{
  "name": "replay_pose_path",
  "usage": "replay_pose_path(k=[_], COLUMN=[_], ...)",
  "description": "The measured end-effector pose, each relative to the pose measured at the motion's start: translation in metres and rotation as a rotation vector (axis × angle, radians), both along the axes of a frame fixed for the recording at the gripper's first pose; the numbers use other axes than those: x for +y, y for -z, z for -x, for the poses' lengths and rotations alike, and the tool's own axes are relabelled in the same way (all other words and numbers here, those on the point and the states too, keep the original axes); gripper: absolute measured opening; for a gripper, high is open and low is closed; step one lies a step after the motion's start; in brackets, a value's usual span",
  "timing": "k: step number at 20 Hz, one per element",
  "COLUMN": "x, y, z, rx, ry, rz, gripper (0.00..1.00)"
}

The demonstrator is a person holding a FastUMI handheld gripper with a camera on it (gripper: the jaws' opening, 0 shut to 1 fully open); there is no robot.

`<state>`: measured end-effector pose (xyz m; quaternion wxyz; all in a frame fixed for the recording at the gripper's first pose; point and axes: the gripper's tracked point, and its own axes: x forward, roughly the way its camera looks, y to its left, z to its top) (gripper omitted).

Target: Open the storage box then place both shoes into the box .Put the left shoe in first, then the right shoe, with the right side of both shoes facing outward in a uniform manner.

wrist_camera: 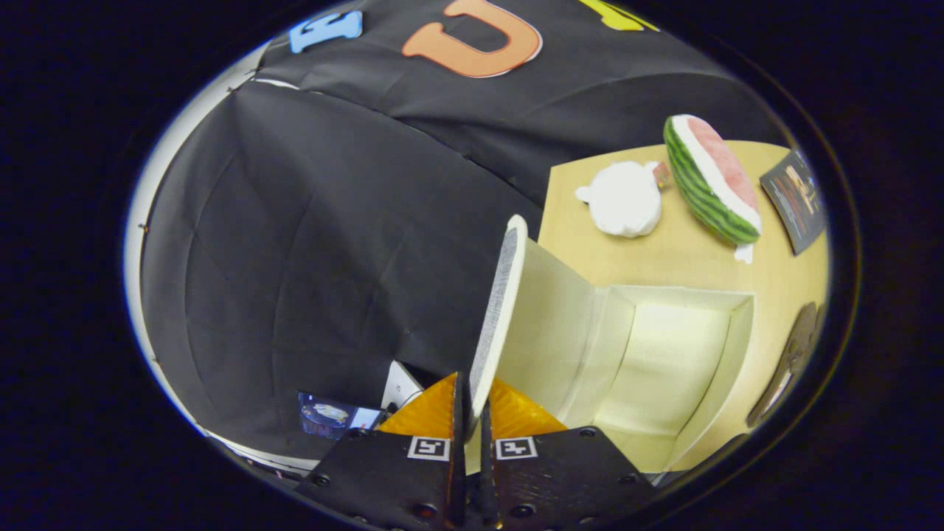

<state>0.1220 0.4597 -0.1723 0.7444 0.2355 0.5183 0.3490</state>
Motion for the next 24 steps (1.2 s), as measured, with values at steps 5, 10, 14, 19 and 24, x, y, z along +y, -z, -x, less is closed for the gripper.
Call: replay_pose_path(k=[5,10,14,19,24], x=[0.012,-0.021,-0.077,-0.167,-0.261], y=[-0.012,-0.01,0.009,0.058,0.107], z=[0.01,0.007,-0.002,-0.001,-0.002], rx=[-0.069,-0.074,-0.078,-0.057,-0.053], ry=[-0.066,-0.039,0.006,0.064,0.13], rz=[-0.033,-0.017,0.027,0.133,0.241], gripper=[0.66,0.95,0.96,0.96,0.96])
